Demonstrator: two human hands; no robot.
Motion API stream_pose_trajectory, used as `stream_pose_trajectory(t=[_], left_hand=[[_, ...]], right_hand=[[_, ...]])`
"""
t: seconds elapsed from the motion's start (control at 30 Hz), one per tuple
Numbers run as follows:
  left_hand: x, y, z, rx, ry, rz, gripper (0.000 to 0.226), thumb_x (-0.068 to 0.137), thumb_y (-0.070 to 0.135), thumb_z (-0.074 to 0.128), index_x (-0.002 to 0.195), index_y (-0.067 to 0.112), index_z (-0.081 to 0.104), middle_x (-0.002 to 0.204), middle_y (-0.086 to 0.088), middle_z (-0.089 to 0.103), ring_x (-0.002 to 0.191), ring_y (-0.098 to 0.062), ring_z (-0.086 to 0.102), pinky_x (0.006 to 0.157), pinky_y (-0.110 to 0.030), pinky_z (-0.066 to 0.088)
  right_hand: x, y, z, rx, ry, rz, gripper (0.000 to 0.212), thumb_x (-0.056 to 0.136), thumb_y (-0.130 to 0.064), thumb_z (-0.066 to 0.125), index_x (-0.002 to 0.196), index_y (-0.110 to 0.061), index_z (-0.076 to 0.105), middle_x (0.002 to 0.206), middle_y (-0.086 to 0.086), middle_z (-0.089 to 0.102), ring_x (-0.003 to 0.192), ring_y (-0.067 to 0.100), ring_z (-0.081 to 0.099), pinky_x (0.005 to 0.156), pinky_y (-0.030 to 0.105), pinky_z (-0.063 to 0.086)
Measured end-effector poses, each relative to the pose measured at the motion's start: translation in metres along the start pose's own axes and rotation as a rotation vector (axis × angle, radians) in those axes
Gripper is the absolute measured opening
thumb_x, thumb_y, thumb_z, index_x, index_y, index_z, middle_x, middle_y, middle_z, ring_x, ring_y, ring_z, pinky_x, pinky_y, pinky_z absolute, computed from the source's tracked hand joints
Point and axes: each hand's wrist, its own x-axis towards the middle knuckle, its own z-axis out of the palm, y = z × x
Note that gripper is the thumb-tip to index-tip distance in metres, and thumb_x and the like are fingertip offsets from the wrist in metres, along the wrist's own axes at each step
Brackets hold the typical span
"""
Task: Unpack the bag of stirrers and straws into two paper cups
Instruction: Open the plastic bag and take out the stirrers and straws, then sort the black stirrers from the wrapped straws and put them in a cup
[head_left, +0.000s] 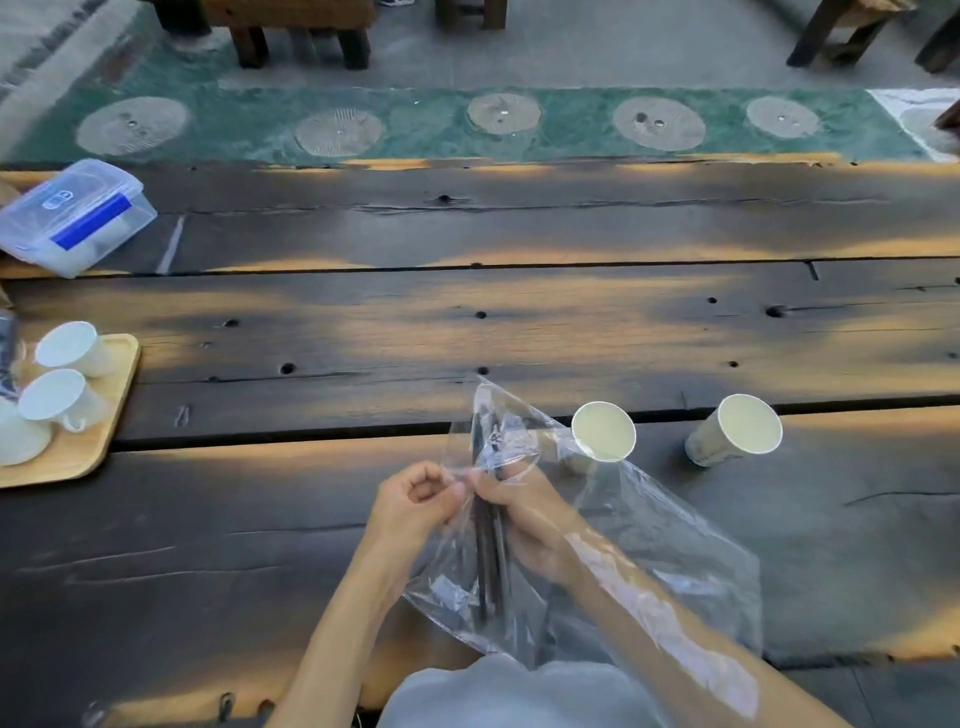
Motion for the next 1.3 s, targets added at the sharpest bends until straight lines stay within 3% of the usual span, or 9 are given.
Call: stream_pose_trajectory(t=[0.2,0.37,0.47,0.53,0.6,0.7,0.9,1.13,1.3], left_hand=[[0.003,0.004,-0.01,-0.168,0.046,-0.042,0.005,0.093,0.003,0.061,0.091,-0.001,0.061,0.07,-0.009,0.066,0.057,-0.017,0.059,0.053,-0.022,0.052],[0.015,0.005,-0.013,0.008,0.024,-0.095,0.018,0.091,0.02,0.069,0.108,0.015,0.067,0.079,-0.005,0.07,0.06,-0.015,0.059,0.054,-0.025,0.048],[0.021,-0.001,-0.018,0.032,0.157,-0.076,0.015,0.092,0.01,0.066,0.096,-0.005,0.066,0.073,-0.013,0.063,0.058,-0.021,0.053,0.048,-0.022,0.044],[0.025,-0.009,-0.031,0.006,0.317,-0.089,0.016,0.094,0.012,0.064,0.092,-0.004,0.067,0.075,-0.011,0.067,0.062,-0.019,0.057,0.049,-0.02,0.047],[0.028,-0.022,-0.049,-0.065,0.459,-0.122,0.013,0.095,0.011,0.062,0.091,-0.001,0.067,0.077,-0.008,0.066,0.067,-0.018,0.057,0.058,-0.022,0.049],[0.029,-0.047,-0.076,-0.187,0.609,-0.203,0.013,0.096,0.006,0.058,0.089,0.004,0.069,0.077,-0.008,0.063,0.072,-0.021,0.057,0.069,-0.032,0.049],[0.022,-0.087,-0.115,-0.438,0.893,-0.296,0.02,0.095,0.002,0.053,0.077,0.008,0.059,0.069,-0.007,0.053,0.05,-0.012,0.05,0.041,-0.017,0.044],[0.013,-0.125,-0.141,-0.62,1.085,-0.379,0.01,0.09,-0.006,0.054,0.084,0.001,0.055,0.072,-0.008,0.056,0.044,-0.01,0.048,0.042,-0.02,0.041],[0.014,-0.139,-0.142,-0.655,1.175,-0.43,0.026,0.088,-0.006,0.061,0.113,0.004,0.06,0.081,-0.008,0.065,0.07,-0.014,0.065,0.076,-0.031,0.057]], right_hand=[[0.006,0.004,-0.005,0.102,-0.013,0.109,0.024,0.099,-0.015,0.053,0.078,-0.007,0.059,0.062,0.003,0.056,0.048,0.013,0.053,0.047,0.025,0.049],[0.008,0.005,-0.007,0.008,-0.152,0.161,0.014,0.096,-0.019,0.059,0.088,-0.008,0.056,0.062,0.0,0.045,0.039,0.005,0.042,0.035,0.017,0.035],[0.015,0.002,-0.017,0.032,-0.178,0.278,0.011,0.092,-0.019,0.065,0.095,-0.009,0.061,0.059,-0.002,0.049,0.038,0.006,0.043,0.035,0.018,0.035],[0.018,-0.005,-0.029,0.203,-0.228,0.342,0.026,0.076,-0.022,0.08,0.091,-0.009,0.064,0.058,-0.003,0.052,0.038,0.006,0.047,0.035,0.017,0.039],[0.017,-0.013,-0.041,0.239,-0.179,0.324,0.027,0.076,-0.023,0.079,0.092,-0.01,0.062,0.057,-0.004,0.048,0.039,0.006,0.044,0.034,0.018,0.037],[0.016,-0.023,-0.05,0.188,-0.021,0.282,0.011,0.098,-0.019,0.05,0.095,-0.01,0.056,0.055,-0.004,0.043,0.038,0.006,0.037,0.034,0.017,0.03],[0.034,-0.029,-0.053,0.18,0.12,0.127,0.014,0.102,-0.016,0.045,0.093,-0.01,0.055,0.057,-0.001,0.042,0.038,0.008,0.034,0.035,0.019,0.029],[0.061,0.0,-0.05,0.134,0.235,0.181,0.016,0.1,-0.013,0.047,0.086,-0.012,0.054,0.059,0.001,0.049,0.041,0.012,0.044,0.042,0.023,0.039],[0.094,0.042,-0.058,-0.085,0.426,0.307,0.011,0.097,-0.007,0.046,0.089,-0.012,0.05,0.066,0.007,0.055,0.049,0.019,0.049,0.048,0.026,0.04]])
